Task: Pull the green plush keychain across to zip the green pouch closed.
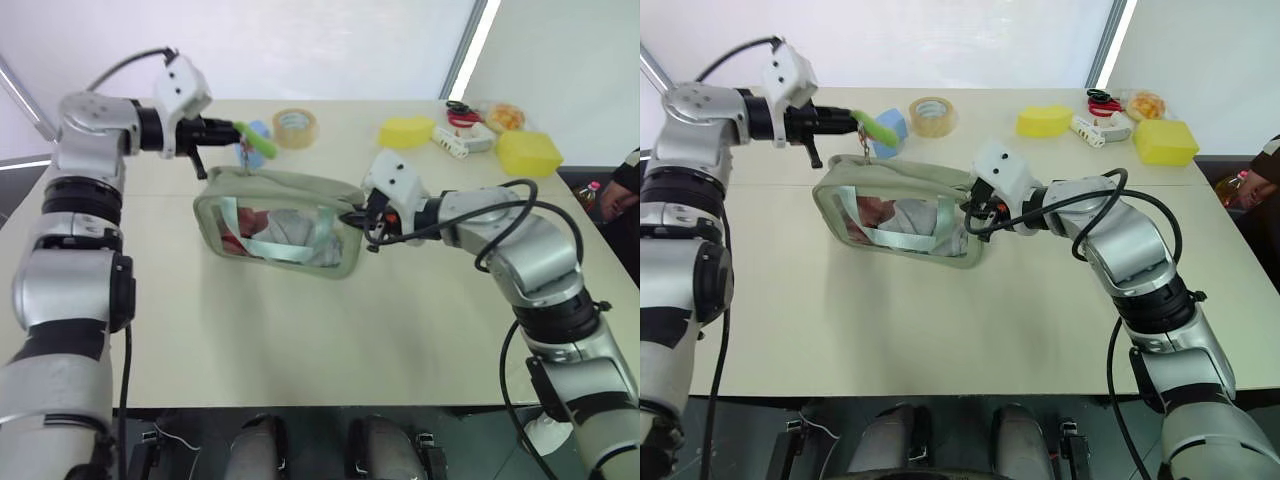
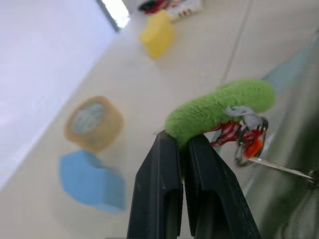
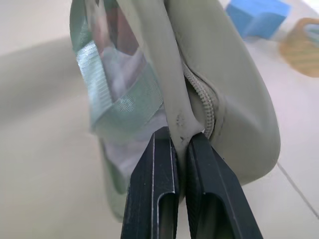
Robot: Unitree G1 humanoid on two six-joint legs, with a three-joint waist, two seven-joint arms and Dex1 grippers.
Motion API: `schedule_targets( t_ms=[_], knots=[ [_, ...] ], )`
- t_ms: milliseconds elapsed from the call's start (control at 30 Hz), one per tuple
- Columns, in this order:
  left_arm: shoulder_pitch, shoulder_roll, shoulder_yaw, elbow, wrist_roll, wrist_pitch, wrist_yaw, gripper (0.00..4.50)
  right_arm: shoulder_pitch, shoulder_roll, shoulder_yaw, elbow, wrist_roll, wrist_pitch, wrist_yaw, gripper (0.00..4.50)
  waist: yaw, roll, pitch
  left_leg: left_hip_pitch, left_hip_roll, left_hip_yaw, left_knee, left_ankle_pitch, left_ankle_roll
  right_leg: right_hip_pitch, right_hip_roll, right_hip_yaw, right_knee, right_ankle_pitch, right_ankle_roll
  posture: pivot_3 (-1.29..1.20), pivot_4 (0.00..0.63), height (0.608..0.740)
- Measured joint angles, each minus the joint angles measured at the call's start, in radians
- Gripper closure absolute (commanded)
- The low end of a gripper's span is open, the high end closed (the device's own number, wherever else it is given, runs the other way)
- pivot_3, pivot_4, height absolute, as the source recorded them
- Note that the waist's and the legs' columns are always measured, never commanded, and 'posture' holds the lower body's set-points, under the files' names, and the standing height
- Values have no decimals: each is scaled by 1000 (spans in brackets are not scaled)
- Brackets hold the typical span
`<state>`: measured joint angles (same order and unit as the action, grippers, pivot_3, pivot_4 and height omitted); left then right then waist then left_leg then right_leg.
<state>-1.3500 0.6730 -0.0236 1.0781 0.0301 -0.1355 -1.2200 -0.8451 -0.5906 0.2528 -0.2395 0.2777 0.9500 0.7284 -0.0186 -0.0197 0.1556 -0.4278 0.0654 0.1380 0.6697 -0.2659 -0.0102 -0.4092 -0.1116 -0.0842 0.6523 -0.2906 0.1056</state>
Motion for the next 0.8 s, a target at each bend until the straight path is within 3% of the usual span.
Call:
schedule_targets(
  t_ms=[467, 733, 800],
  knots=[
    [200, 81, -2, -426, -51, 177, -129, 4447, -29, 26, 6, 88, -36, -64, 6, 4500, 2, 0, 0, 0, 0, 0, 0, 0, 0, 0, 0, 0, 2, 0, 0, 0, 150, 740],
    [266, 24, -36, -469, -45, 168, -44, 4447, -27, 30, 10, 83, -36, -70, 30, 4500, 0, 0, 0, 0, 0, 0, 0, 0, 0, 0, 0, 0, 2, 0, 0, 0, 150, 740],
    [269, 29, -43, -478, -41, 168, -51, 3810, -26, 30, 10, 81, -36, -70, 34, 4500, 0, 0, 0, 0, 0, 0, 0, 0, 0, 0, 0, 0, 2, 0, 0, 0, 150, 740]
  ],
)
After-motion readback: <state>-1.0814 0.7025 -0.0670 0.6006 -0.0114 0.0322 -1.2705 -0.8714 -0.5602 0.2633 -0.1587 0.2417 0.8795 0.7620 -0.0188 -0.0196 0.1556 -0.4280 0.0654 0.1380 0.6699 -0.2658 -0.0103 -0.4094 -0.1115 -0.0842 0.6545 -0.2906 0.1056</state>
